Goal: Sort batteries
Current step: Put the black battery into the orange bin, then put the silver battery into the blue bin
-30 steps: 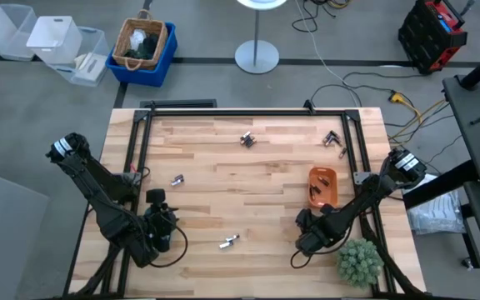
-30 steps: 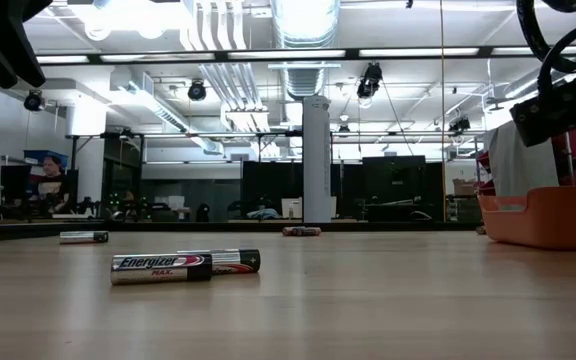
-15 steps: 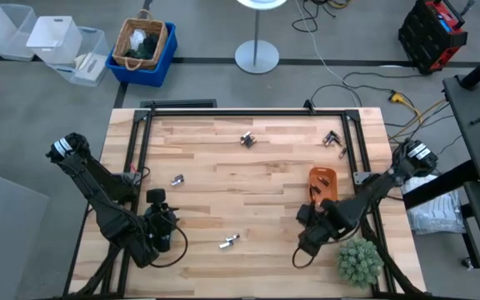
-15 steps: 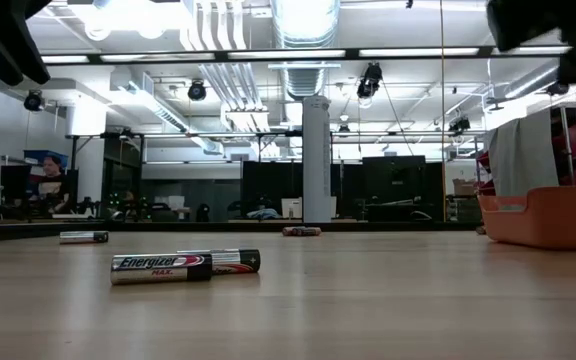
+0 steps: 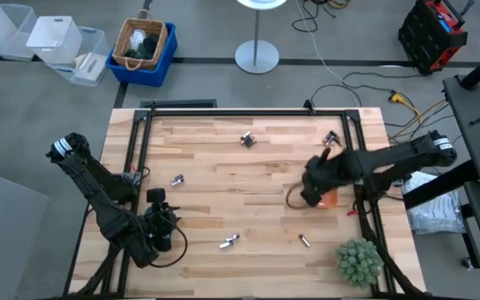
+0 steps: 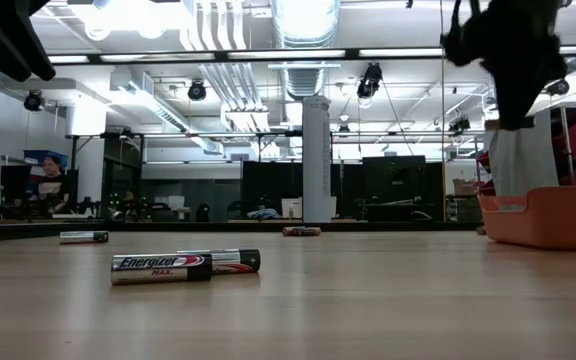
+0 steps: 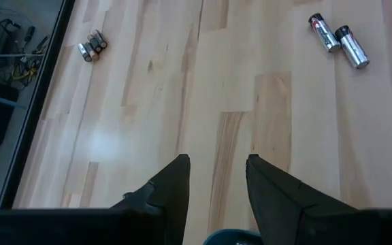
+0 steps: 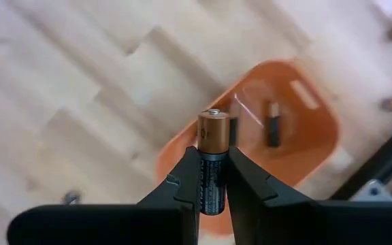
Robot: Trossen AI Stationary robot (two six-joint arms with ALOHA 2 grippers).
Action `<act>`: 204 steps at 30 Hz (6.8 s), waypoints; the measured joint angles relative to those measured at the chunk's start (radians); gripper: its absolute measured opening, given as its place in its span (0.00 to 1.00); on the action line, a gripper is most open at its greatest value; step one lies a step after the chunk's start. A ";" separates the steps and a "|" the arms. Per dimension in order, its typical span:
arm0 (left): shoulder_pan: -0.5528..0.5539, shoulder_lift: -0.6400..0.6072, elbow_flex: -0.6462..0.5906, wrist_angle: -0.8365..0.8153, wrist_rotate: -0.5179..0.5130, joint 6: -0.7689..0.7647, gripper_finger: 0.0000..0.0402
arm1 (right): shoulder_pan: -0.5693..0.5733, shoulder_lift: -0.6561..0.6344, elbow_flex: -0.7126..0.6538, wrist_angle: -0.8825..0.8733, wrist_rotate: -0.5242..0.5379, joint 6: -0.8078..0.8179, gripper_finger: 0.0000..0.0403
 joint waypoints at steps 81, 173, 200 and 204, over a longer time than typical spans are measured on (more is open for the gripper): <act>0.063 0.000 0.000 0.119 -0.056 -0.092 0.31 | -0.283 0.003 -0.125 0.217 -0.079 -0.306 0.33; 0.593 0.000 0.018 0.274 0.483 0.412 0.31 | -0.283 0.005 -0.139 0.981 -0.073 -0.764 0.17; 0.319 0.237 0.076 0.608 0.586 0.196 0.31 | -0.283 0.005 -0.139 0.964 -0.074 -0.723 0.30; 0.297 0.329 0.168 0.585 0.583 0.129 0.31 | -0.283 0.005 -0.139 0.956 -0.074 -0.701 0.32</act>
